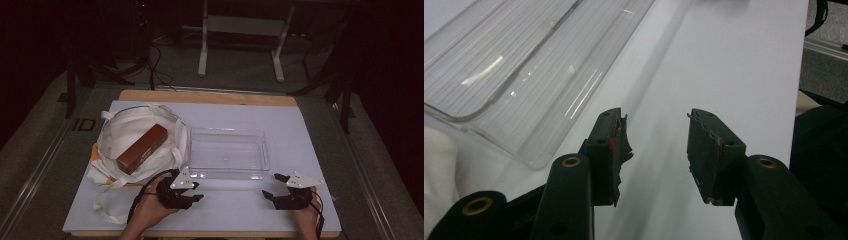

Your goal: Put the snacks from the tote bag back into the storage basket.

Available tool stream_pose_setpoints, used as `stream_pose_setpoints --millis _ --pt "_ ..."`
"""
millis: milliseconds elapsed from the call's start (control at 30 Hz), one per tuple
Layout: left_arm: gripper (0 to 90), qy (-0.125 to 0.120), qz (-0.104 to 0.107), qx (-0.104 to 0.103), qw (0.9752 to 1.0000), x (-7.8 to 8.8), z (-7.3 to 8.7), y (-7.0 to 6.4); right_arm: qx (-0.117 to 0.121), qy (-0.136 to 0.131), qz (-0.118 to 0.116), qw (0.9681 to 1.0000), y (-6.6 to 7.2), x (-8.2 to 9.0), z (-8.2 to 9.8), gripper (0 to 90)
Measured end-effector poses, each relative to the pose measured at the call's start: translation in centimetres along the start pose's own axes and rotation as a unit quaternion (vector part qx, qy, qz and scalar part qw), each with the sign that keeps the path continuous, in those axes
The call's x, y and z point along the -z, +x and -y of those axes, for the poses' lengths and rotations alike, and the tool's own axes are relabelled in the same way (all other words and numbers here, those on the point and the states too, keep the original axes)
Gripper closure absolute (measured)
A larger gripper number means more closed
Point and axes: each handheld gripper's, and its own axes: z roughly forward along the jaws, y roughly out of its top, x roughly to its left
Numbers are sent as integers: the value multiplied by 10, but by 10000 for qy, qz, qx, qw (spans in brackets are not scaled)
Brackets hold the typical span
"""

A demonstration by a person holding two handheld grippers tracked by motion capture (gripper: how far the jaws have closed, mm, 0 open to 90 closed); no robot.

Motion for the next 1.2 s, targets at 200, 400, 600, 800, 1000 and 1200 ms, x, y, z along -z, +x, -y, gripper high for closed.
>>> stream_pose_setpoints --millis 200,400,600,800,1000,1200 --pt "571 20 -3 -64 10000 5 -2 1 -7 -8 -2 10000 0 0 0 199" --pt "556 -29 -68 -55 10000 11 -3 5 -2 1 8 10000 0 0 0 199" --pt "540 -34 -129 -96 9999 18 -4 8 2 7 15 10000 0 0 0 199" --pt "532 -57 -195 -97 9997 25 -6 11 11 10 19 10000 0 0 0 198" --pt "529 -72 -245 -73 9996 31 -6 15 19 10 24 10000 0 0 0 197" --pt "528 -32 -288 -102 9995 36 -7 17 20 11 24 10000 0 0 0 197"
